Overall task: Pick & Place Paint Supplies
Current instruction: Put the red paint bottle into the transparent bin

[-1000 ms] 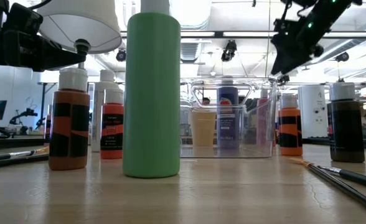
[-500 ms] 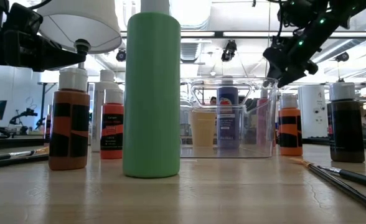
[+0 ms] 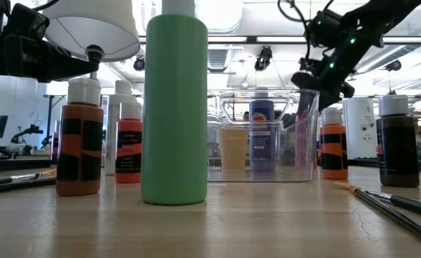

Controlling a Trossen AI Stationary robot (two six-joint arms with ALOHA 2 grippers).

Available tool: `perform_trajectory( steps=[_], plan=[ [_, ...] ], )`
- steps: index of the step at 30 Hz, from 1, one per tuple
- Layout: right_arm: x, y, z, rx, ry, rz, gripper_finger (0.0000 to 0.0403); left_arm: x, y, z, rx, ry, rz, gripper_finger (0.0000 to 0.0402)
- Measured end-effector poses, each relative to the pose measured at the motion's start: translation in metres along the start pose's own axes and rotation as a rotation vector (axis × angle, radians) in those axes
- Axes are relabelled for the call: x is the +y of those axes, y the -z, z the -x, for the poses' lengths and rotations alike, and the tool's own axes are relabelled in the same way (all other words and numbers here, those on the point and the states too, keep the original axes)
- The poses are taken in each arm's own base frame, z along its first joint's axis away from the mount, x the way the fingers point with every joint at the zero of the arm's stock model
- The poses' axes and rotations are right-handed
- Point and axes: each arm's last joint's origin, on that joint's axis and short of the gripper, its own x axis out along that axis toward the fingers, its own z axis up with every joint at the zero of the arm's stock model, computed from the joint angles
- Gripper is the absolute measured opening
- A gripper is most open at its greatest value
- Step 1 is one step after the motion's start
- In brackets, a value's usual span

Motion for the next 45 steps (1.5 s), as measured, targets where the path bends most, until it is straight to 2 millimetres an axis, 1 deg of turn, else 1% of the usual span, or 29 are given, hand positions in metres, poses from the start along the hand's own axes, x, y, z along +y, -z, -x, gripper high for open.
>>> perform_trajectory(
  steps=[5,8,11,14,19,22,25,28,31,34,45],
  plan=[
    [0.002,0.002,-0.01,0.033,0.018,0.009,0.0247,0.0,0.0,0.0,0.0,0.0,0.0,0.0023],
    [0.003,0.002,-0.012,0.035,0.019,0.01,0.0236,0.0,0.0,0.0,0.0,0.0,0.0,0.0023],
    [0.002,0.002,-0.011,0.034,0.018,0.007,0.0233,0.0,0.0,0.0,0.0,0.0,0.0,0.0023],
    [0.001,0.002,-0.008,0.037,0.006,0.006,0.0244,0.0,0.0,0.0,0.0,0.0,0.0,0.0023],
    [-0.001,-0.002,0.002,-0.004,-0.008,-0.014,0.0284,0.0,0.0,0.0,-0.001,0.0,0.0,0.0023],
    [-0.002,-0.003,0.004,-0.012,-0.011,-0.018,0.0303,0.0,0.0,0.0,-0.001,0.0,0.0,0.0023],
    [-0.002,-0.003,0.005,-0.019,-0.012,-0.021,0.0314,0.0,0.0,0.0,-0.001,0.0,0.0,0.0023],
    [-0.002,-0.003,0.005,-0.02,-0.01,-0.023,0.0315,0.0,0.0,0.0,0.0,0.0,0.0,0.0023],
    [-0.002,-0.003,0.005,-0.02,-0.01,-0.023,0.0302,0.0,0.0,0.0,0.0,0.0,0.0,0.0023],
    [-0.002,-0.005,0.006,-0.024,-0.01,-0.025,0.028,0.0,0.0,0.0,0.0,0.0,0.0,0.0023],
    [-0.002,-0.005,0.006,-0.024,-0.01,-0.024,0.0167,0.0,0.0,0.0,0.0,0.0,0.0,0.0023]
  ],
)
